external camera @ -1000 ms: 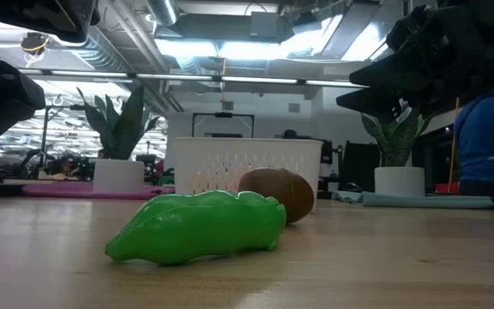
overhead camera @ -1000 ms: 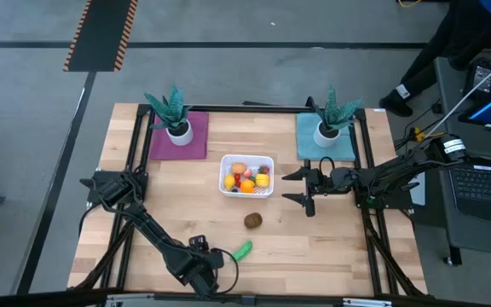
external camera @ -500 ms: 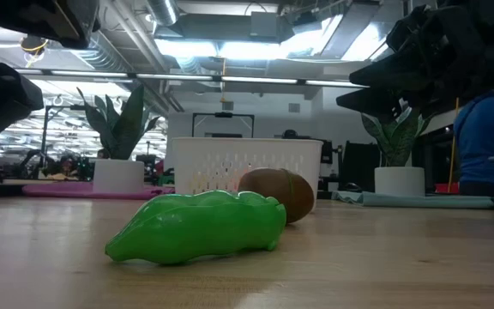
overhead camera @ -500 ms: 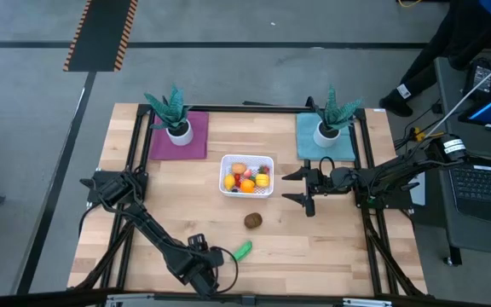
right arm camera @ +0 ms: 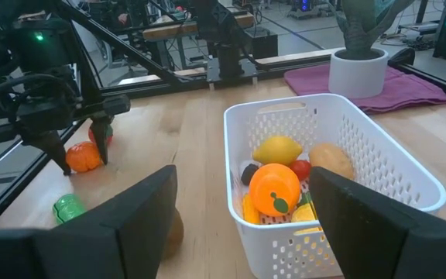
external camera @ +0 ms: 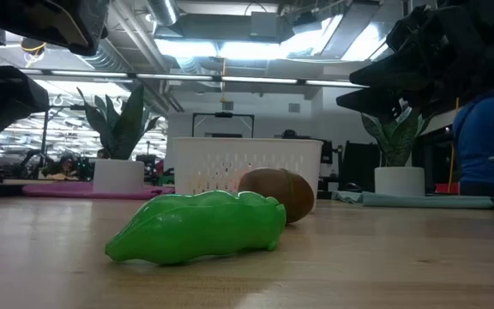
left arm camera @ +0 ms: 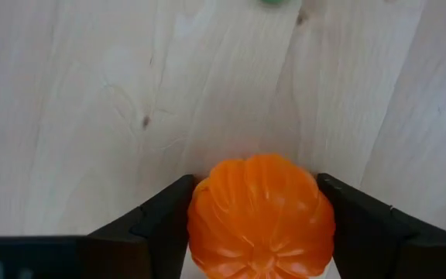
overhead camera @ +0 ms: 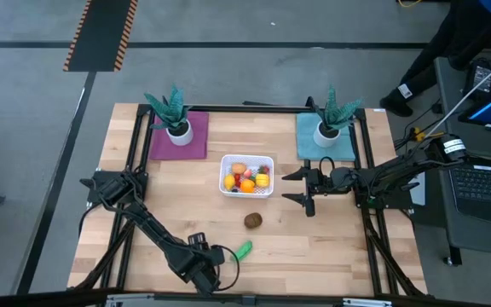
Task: Pick and placing Produce into tupperware
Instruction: Put the orange pumpkin into the white bin
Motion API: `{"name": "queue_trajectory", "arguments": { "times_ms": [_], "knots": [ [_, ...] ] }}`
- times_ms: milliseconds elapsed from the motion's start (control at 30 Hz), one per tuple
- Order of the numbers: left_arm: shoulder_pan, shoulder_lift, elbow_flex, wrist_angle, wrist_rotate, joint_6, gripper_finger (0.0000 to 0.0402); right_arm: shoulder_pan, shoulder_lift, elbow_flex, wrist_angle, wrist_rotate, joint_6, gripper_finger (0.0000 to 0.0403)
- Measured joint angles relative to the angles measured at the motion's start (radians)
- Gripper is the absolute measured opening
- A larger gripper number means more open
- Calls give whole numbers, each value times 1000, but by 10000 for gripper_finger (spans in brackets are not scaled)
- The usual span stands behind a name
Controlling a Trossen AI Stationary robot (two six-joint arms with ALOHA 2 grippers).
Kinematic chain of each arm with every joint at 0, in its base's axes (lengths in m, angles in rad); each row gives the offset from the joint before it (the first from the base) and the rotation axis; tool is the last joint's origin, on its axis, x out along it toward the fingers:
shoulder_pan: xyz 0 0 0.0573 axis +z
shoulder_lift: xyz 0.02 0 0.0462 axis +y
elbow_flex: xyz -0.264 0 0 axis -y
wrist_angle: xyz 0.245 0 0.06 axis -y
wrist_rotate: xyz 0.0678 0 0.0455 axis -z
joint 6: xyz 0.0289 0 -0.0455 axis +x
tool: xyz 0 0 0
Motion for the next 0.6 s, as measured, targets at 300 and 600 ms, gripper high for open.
{"name": "queue_trajectory", "arguments": {
  "times_ms": [300,600],
  "knots": [
    [-1,-74,-3,-4,38,29,235,0,0,0,0,0,0,294],
    [24,-159,-2,-121,24,56,235,0,0,0,-1,0,-2,294]
  ]
}}
